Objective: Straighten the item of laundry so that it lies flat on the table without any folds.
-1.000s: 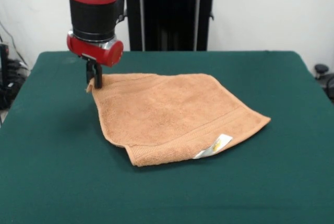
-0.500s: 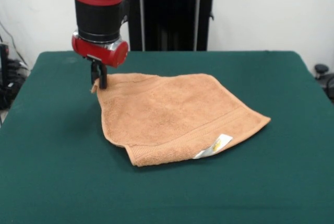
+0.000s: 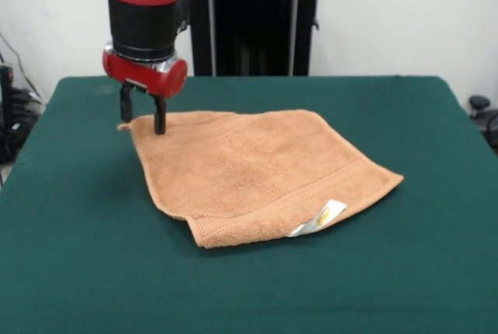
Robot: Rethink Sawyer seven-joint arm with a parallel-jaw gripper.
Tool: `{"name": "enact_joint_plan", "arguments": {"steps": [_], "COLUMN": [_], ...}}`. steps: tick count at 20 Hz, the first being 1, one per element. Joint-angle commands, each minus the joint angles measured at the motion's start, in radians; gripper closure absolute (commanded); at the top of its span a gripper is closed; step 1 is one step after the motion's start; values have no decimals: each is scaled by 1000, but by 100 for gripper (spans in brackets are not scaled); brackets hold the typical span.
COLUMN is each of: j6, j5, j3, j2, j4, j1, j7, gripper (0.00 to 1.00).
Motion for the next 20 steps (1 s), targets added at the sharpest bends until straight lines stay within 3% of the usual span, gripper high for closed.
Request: {"name": "enact_joint_plan", "arguments": {"steps": [1, 12, 20], "j6": [61, 84, 115], "j5": [-45, -43, -2], "j3": [115, 132, 154], "j2": [19, 30, 47], "j4": [77, 67, 29], "j1": [9, -25, 18], "j7": [-160, -183, -125], "gripper": [0, 0, 0]}}
